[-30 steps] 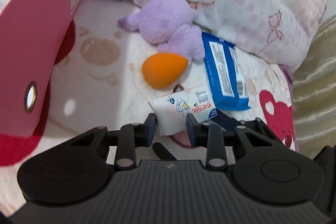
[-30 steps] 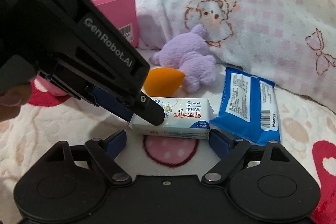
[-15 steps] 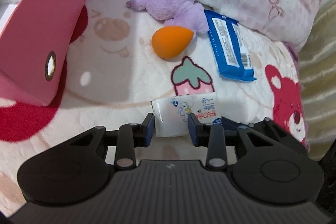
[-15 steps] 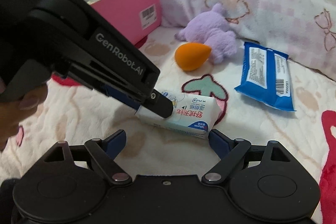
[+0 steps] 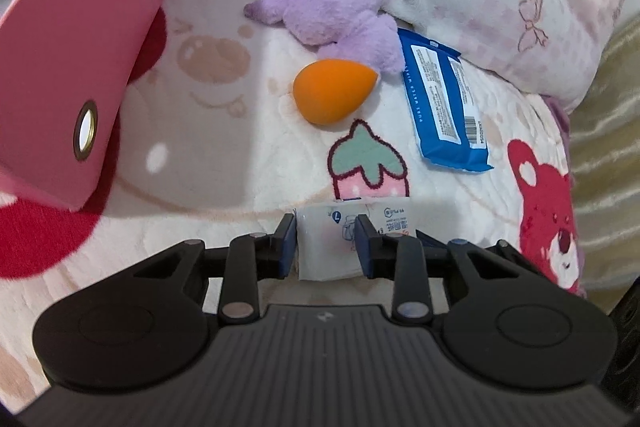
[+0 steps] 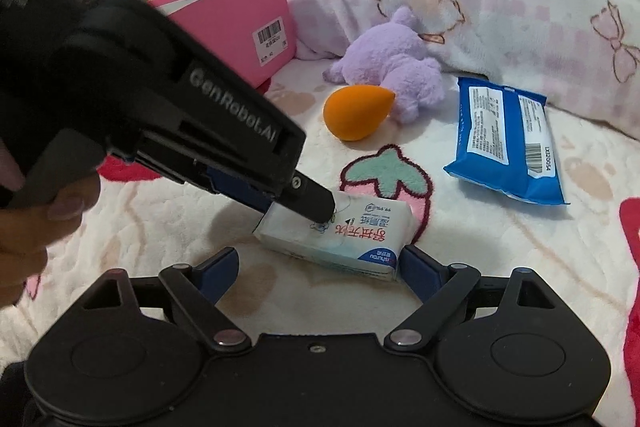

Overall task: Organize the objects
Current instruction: 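Lift the white wet-wipe pack with the left gripper toward the pink box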

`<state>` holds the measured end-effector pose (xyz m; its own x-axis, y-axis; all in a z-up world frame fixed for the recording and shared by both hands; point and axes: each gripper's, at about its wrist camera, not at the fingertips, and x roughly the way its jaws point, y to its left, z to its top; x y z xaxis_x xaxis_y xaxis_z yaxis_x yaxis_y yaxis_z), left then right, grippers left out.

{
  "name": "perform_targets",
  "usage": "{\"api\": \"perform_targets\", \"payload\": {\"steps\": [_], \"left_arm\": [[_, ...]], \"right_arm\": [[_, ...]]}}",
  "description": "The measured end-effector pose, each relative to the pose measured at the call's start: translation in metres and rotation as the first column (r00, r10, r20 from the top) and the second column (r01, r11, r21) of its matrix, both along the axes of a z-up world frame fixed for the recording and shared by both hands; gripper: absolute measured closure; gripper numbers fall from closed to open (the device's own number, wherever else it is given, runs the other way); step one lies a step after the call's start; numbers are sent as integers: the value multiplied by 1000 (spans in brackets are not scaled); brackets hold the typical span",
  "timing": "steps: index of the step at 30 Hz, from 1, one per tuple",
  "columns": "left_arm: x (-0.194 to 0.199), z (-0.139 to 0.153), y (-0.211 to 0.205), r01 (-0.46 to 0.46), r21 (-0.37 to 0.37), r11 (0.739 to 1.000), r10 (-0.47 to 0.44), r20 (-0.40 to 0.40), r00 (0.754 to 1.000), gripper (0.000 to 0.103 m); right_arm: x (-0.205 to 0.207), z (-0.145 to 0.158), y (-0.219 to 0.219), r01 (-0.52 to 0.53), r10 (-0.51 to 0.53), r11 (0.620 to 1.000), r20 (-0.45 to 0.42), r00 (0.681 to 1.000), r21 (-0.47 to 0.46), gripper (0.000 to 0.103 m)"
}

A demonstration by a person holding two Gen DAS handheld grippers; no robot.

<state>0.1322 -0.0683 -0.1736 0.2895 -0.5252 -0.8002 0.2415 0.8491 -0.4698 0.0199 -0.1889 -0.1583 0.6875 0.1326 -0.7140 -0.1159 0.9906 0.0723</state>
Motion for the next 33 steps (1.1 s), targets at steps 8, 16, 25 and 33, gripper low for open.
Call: {"api": "perform_targets", "payload": {"steps": [8,16,25,33], "left_arm": [[-4,-3,-4,-8,0,1000,8,0,1000,72],[-19,3,-9,-71,-6,997,71,-19,997,73],[-52,17,-7,-42,-22,999,42,-3,999,73],[-64,24,3,-21,-73,997,22,6,1000,73]], "right_arm": [[8,-7,4,57,-57,997,-7,998,-49,12],[-5,0,-1,67,-67,998,-9,998,-8,12],[-21,15,-3,113,-112,994,-32,993,9,18],[-34,29,2,146,-146,989,-25,989,-13,20]]}}
